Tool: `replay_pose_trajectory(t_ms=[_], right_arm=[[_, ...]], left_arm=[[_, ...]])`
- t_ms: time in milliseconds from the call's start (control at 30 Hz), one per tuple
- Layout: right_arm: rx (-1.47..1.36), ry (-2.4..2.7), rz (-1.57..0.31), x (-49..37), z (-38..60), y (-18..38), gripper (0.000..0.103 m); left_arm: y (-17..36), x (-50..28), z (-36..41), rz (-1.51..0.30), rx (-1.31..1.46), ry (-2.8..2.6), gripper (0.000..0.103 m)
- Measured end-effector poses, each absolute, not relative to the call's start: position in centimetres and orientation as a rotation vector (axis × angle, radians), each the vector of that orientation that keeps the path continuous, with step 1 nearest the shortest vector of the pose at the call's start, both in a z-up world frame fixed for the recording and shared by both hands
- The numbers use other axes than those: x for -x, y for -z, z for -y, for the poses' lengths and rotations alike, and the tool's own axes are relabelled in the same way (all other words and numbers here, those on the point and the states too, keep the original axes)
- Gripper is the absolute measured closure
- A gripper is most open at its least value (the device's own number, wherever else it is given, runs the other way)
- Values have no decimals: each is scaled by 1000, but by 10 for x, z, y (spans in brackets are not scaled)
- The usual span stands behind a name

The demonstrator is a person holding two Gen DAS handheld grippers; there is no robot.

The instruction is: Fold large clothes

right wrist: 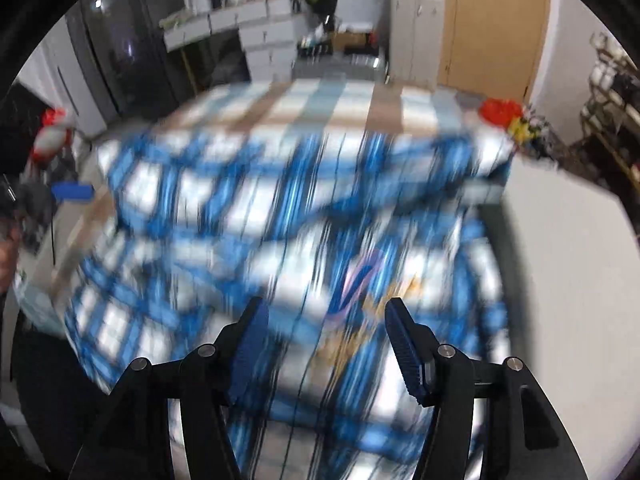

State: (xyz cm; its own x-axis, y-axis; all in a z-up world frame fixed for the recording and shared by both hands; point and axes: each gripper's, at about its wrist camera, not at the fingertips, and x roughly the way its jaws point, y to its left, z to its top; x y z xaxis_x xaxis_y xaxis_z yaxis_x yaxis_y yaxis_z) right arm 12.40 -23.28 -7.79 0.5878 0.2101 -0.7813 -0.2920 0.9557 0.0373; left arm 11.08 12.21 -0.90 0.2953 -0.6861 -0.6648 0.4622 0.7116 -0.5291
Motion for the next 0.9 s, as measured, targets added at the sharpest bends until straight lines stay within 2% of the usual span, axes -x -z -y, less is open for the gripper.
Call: replay_pose_trajectory(t_ms=[200,300,400,533,633,767,867,900], right_arm=[[133,-225,-863,-200,219,35,37],[183,-162,-948,-249,214,54,37],[223,-69,-1085,-285,227,98,37],[157,-56,-1208,-284,260,145,38],[41,-98,-1233,-264,280,161,34],[-2,-141,-1240,-242,292,159,33],[17,-160,-1204,-229,292,133,34],[37,-169,-1171,-228,285,119,29]], left_arm=[[32,-182,-125,-1044,324,563,15],[60,-207,-121,-1121,316,491,16],[87,-214,-130,-1180,307,446,16],[111,-210,-148,-1210,319,453,16],[113,-207,-157,-1207,327,490,16],[95,-207,-156,-1250,284,465,16],[70,-198,-150,-1223,287,520,16],[63,-193,-148,-1213,290,548,15]])
